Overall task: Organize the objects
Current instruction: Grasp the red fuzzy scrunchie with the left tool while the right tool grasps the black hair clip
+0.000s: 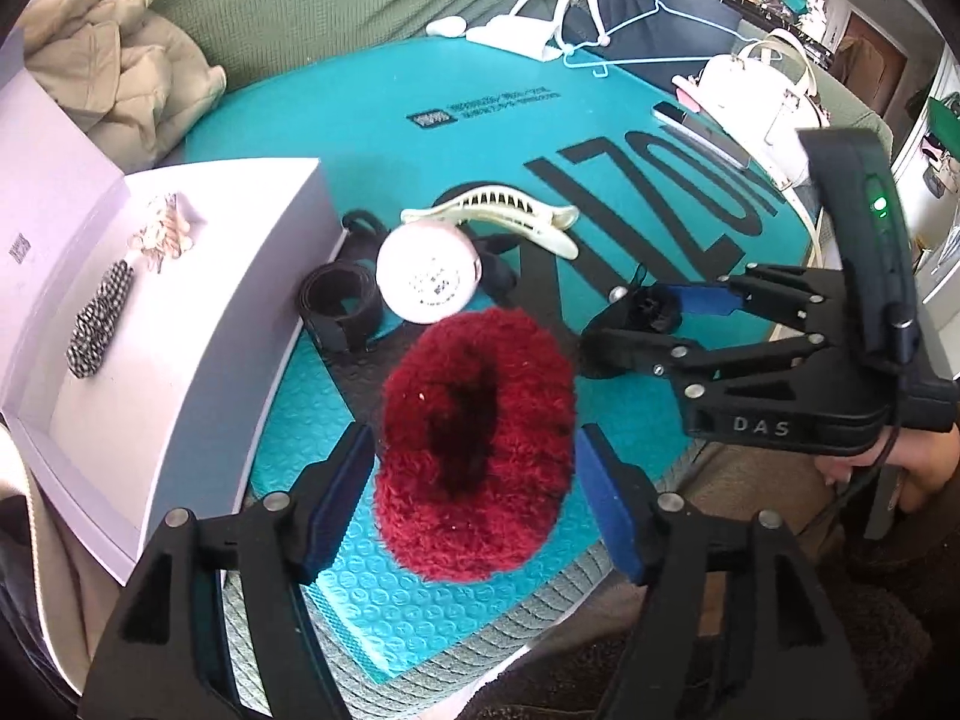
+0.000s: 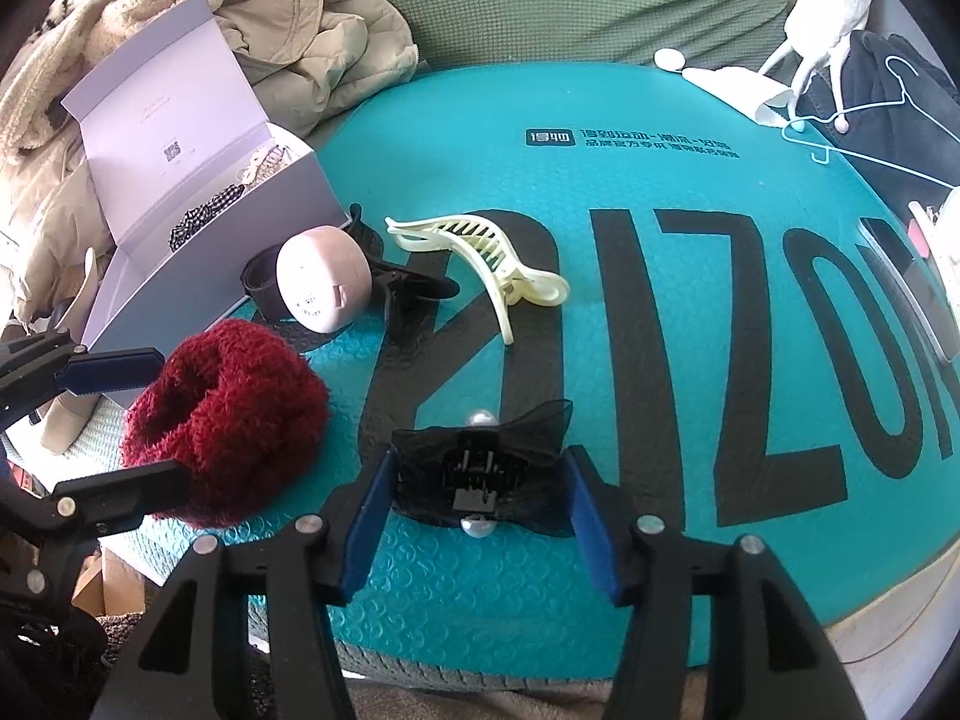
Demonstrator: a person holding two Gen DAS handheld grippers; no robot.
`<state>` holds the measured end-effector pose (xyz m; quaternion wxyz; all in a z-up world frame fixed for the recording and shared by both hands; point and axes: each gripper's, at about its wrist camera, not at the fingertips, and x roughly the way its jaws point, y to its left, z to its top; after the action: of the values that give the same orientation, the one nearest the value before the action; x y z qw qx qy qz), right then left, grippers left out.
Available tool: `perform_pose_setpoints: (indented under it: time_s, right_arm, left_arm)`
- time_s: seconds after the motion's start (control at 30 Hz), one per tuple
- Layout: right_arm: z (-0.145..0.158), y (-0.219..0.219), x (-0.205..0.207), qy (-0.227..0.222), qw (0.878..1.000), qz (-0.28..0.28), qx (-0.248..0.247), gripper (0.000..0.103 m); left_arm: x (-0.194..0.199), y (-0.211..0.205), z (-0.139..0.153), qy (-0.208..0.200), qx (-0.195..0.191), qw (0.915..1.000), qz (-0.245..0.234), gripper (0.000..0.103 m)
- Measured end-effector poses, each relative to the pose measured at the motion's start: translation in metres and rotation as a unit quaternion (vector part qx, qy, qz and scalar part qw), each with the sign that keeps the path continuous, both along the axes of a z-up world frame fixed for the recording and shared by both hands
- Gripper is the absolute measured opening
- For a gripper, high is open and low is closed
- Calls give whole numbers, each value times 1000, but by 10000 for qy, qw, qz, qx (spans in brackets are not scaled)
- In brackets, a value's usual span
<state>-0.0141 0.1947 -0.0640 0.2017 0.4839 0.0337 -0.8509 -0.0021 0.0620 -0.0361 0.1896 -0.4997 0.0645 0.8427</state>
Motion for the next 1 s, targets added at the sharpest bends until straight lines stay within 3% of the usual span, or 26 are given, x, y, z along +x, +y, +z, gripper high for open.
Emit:
perform_pose_setpoints:
  time_s: [0.33, 0.4, 0.6, 0.77, 1.0]
  right_arm:
    - [-1, -2, 2, -9, 10000, -13, 29, 59]
    - [-1, -2, 2, -3, 10000, -16, 36, 59]
    - [-1, 1, 2, -20, 10000, -41, -6, 57]
    - [0, 5, 3, 24, 9998, -168, -39, 41]
    - [3, 8, 4, -42, 9995, -198, -243, 40]
  left_arm:
    - [-6, 0, -26, -272, 229, 9993, 77, 67]
    - [-5, 0, -26, -222, 312, 9992, 63, 56]
    - [-3, 6, -21, -59, 327, 9994, -72, 38]
    - [0, 8, -13, -37, 423, 9990, -161, 31]
    - [5, 7, 8, 62, 485, 9986, -187, 28]
